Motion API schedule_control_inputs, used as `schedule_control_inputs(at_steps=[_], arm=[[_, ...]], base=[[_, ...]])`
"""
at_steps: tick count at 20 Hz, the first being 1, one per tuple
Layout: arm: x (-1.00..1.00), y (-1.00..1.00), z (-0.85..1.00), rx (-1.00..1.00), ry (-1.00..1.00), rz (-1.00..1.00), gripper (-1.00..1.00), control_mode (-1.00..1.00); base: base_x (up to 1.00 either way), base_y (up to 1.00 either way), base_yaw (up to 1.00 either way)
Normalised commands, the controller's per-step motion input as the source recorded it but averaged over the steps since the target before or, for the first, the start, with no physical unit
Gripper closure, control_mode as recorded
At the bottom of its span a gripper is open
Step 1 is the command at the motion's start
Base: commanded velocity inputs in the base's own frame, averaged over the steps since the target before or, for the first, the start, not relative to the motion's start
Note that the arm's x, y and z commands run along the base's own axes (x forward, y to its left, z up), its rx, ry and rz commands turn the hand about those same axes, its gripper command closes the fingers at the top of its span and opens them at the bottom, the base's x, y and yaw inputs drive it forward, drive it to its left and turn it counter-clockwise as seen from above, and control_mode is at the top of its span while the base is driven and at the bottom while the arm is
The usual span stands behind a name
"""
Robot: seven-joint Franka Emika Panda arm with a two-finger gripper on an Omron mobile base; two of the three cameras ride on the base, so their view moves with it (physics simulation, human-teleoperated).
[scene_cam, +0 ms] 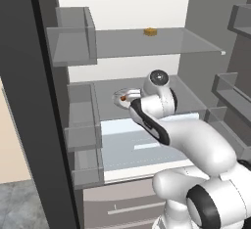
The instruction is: Retrieve the chicken drumstick from the fridge and place it on the saucepan with marinade on the stove.
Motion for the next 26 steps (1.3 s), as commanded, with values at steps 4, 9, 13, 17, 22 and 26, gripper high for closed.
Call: schedule_control_inputs(at_steps=[4, 9, 13, 17, 22, 26], arm=[[0.24, 0.12, -0.18, 0.0, 0.0, 0.0, -1.0, -1.0], [0.26, 0.04, -0.12, 0.0, 0.0, 0.0, -1.0, -1.0], [0.3, 0.0, -0.16, 0.0, 0.0, 0.0, -1.0, -1.0], [0.34, 0.0, -0.16, 0.0, 0.0, 0.0, -1.0, -1.0], [0.34, 0.0, -0.07, 0.0, 0.0, 0.0, -1.0, -1.0], [0.39, 0.0, -0.1, 0.0, 0.0, 0.0, -1.0, -1.0]], base=[[0.0, 0.0, 0.0], [0.0, 0.0, 0.0], [0.0, 0.0, 0.0], [0.0, 0.0, 0.0], [0.0, 0.0, 0.0], [0.0, 0.0, 0.0]])
